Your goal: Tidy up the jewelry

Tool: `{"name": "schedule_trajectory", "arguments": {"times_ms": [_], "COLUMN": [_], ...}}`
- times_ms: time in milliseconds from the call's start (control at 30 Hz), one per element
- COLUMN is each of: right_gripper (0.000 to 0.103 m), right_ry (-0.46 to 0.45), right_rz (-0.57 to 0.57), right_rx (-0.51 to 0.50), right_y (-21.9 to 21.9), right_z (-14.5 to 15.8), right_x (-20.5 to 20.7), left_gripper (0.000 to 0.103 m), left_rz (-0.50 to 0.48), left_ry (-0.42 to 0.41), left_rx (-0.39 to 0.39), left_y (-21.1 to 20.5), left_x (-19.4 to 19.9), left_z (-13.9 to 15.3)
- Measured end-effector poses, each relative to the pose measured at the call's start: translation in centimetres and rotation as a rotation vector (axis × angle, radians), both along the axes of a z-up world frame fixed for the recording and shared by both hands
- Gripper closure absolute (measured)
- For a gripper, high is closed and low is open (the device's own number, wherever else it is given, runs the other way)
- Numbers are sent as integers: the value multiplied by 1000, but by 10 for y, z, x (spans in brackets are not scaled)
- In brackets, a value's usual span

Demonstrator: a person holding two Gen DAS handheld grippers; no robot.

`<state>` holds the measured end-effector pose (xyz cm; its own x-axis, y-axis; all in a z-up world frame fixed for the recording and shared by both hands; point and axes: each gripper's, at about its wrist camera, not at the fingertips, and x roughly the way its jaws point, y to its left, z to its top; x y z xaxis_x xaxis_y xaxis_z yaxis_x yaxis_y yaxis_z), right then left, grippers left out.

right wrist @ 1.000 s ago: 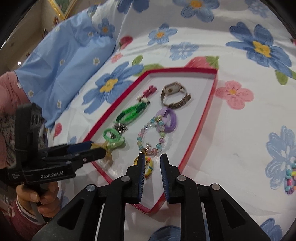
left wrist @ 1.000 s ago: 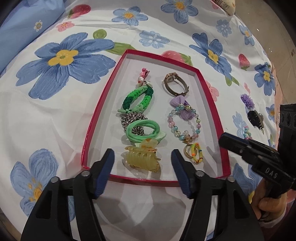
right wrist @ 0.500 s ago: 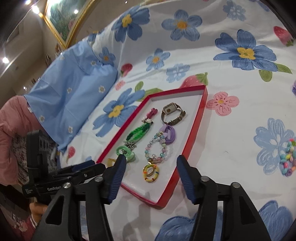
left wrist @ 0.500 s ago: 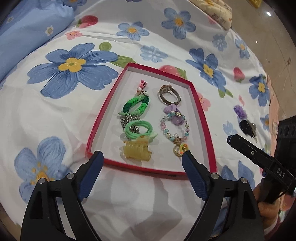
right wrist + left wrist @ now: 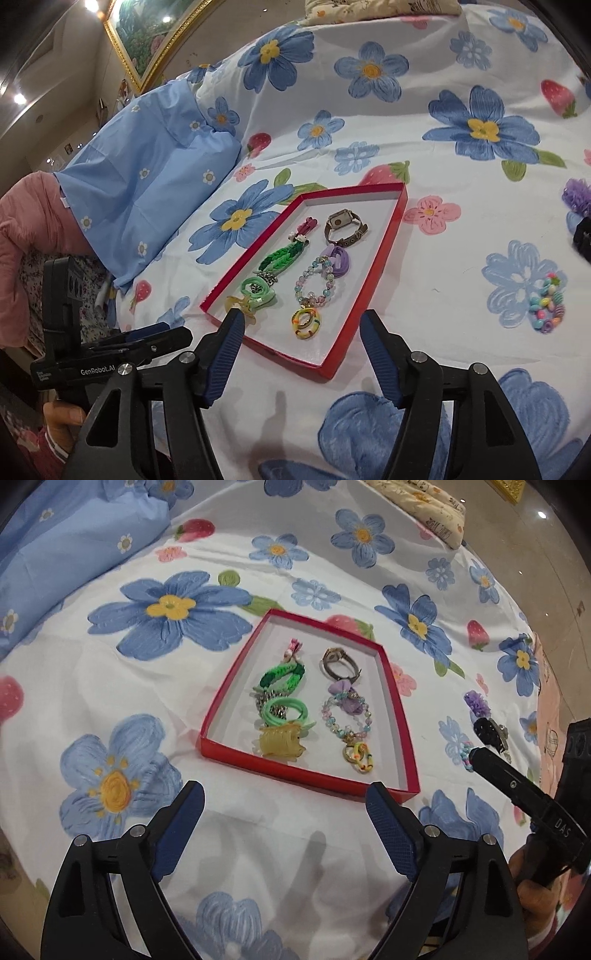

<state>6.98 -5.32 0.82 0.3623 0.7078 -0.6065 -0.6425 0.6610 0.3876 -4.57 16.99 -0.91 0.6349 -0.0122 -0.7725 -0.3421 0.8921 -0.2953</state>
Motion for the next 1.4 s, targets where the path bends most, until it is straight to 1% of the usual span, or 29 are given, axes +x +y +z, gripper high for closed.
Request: {"name": "schedule_trajectory", "arguments": {"times_ms": [67, 167, 200, 233, 267, 300, 400, 467, 567, 667, 833, 900, 1133, 1233, 1400], "right_gripper": [33, 29, 25, 19, 15, 9, 6, 5, 5, 5, 5, 5, 5, 5, 5], "right_ry": [-23, -59, -83, -116, -134, -150, -184, -195, -171, -139, -98, -105, -127, -147, -216], "right_rz": [-3, 11, 14, 12, 10, 11, 22, 13, 19, 7, -13, -13, -19, -24, -33], "right_rx": [2, 4, -2, -8, -11, -13, 16, -5, -25, -44, -53, -63, -99, -105, -97], "right_y": [-2, -3, -2, -2, -2, -1, 0, 3, 5, 3, -1, -1, 4, 5, 5], "right_z": [10, 30, 40, 51, 57, 64, 74, 67, 48, 23, -3, -8, -20, -19, -10], "right_x": [-3, -7, -8, -11, -12, -13, -19, -23, -27, -30, -29, -32, -41, -43, -52], "left_gripper": [13, 12, 8, 5, 0, 0, 0, 0, 0, 0, 0, 0, 0, 0, 0], "left_rz": [-7, -20, -24, -25, -21, -15, 8, 13, 31, 45, 49, 54, 60, 58, 60], "left_ry": [-7, -32, -45, -59, -73, -87, -96, -90, -59, -28, -13, -8, 4, -3, -27], "left_rx": [17, 49, 59, 72, 91, 111, 160, 155, 155, 188, 257, 282, 292, 293, 311], "left_y": [-1, -3, -3, -4, -4, -5, -7, -6, -8, -12, -19, -20, -21, -23, -27], "left_x": [-3, -7, -8, -9, -10, -12, -15, -16, -18, -19, -24, -26, -29, -31, -35], "left_z": [9, 28, 34, 41, 47, 52, 54, 47, 32, 20, 10, 6, -2, -2, 4]}}
